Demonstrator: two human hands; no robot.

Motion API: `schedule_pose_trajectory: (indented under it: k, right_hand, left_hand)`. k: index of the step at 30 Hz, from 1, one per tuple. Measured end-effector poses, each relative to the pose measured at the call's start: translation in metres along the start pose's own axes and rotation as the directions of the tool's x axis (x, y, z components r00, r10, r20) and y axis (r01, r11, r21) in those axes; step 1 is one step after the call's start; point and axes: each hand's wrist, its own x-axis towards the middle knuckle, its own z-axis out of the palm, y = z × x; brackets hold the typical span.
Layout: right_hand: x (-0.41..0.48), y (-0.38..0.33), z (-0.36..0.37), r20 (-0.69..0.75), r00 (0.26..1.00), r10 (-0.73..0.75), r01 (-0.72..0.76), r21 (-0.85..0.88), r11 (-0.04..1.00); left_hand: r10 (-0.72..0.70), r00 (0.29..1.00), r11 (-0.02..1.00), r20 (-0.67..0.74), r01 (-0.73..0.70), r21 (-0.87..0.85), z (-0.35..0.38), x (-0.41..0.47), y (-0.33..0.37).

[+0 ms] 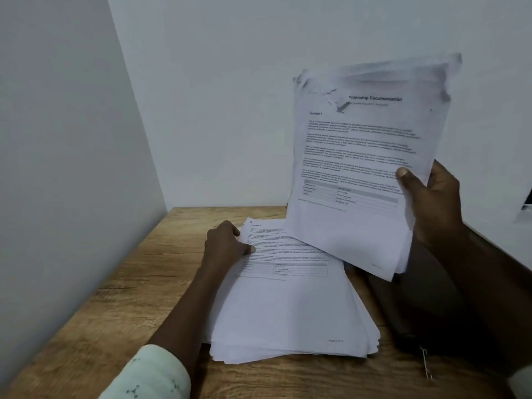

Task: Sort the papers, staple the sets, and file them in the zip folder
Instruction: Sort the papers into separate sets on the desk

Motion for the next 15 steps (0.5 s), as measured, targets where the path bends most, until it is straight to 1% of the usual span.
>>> schedule_pose_trajectory:
  k: [3,5,8,11,13,15]
  right_hand:
    - [0.004,-0.003,-0.012,-0.038,0.999,0.034,-0.030,0.107,0.994]
    - [0.005,-0.010,-0.020,-0.038,0.993,0.110,-0.101,0.193,0.976]
    - [0.004,-0.014,-0.020,0.120,0.958,0.261,-0.283,0.237,0.929]
    - [0.001,-0.008,-0.011,0.239,0.902,0.360,-0.415,0.251,0.875]
    - [-0.002,-0.003,-0.005,0.300,0.871,0.389,-0.463,0.236,0.855]
    - [-0.003,0.006,-0.004,0.321,0.853,0.412,-0.484,0.189,0.855]
  left_hand:
    - [-0.016,1.000,0.999,-0.008,0.015,-0.030,-0.001,0.000,-0.001]
    - [0.002,0.998,0.997,-0.061,-0.007,-0.081,-0.006,0.000,0.000]
    - [0.069,0.969,0.982,-0.237,-0.107,-0.153,-0.016,-0.004,0.004]
    - [0.162,0.909,0.936,-0.383,-0.265,-0.234,-0.023,-0.010,0.009]
    - [0.149,0.895,0.920,-0.420,-0.281,-0.272,-0.024,-0.012,0.009]
    - [0.112,0.897,0.923,-0.428,-0.253,-0.289,-0.022,-0.011,0.005]
